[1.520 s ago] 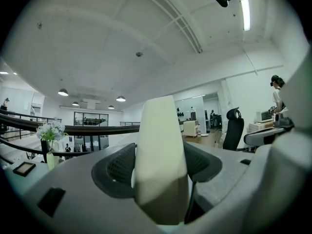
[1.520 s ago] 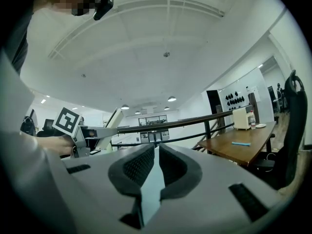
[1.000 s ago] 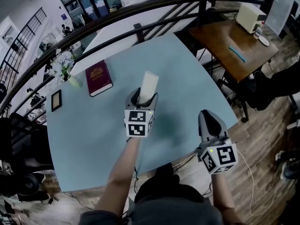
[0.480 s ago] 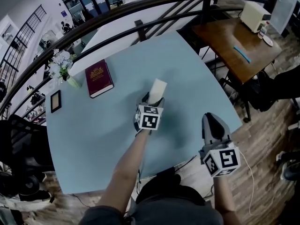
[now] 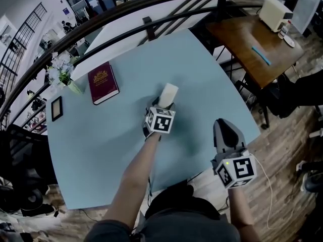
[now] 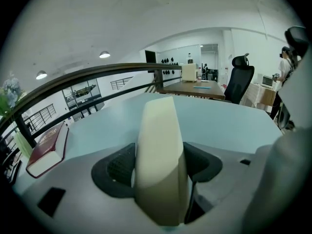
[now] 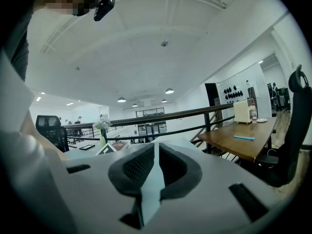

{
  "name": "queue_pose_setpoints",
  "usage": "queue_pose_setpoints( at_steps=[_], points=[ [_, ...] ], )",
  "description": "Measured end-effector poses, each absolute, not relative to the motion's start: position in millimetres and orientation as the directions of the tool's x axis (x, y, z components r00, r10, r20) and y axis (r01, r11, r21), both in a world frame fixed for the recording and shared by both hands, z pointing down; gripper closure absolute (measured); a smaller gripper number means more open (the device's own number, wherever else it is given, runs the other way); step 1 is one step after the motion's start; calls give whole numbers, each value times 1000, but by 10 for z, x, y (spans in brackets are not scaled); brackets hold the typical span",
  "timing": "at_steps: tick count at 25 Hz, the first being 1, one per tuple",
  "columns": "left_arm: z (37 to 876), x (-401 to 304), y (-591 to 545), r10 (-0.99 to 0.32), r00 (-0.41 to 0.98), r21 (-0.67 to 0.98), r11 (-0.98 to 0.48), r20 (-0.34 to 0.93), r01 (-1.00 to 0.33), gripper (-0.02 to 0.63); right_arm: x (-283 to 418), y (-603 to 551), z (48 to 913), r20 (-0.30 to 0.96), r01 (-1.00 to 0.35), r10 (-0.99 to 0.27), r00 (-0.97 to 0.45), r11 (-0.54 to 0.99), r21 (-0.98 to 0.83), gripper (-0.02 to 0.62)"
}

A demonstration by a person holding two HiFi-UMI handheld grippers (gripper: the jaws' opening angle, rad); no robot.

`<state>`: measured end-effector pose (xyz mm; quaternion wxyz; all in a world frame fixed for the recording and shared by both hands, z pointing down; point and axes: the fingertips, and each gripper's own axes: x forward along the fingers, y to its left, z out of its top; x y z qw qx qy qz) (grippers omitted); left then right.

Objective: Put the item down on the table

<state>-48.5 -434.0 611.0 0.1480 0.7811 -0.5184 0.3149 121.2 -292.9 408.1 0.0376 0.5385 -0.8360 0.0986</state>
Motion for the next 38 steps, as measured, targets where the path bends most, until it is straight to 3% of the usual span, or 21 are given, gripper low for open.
queue_pose_setpoints(
  at_steps=[20,30,38],
  points=[
    [6250,-435,-4415,-668,268,-109,-465,694,-879,342,1224,-3003,4110,176,-904,-888,-425,408,-127,575],
    [6403,-270,-4313,-598,309,-42,-500,740,-865,304,1288,-2996,4121,187,-907,-889,-419,402,-125,575],
    [6283,-298,-4323,-628,329,-22,-483,705,-875,301,1259,-2975,4124,189,-905,-886,-423,404,-130,575]
  ],
)
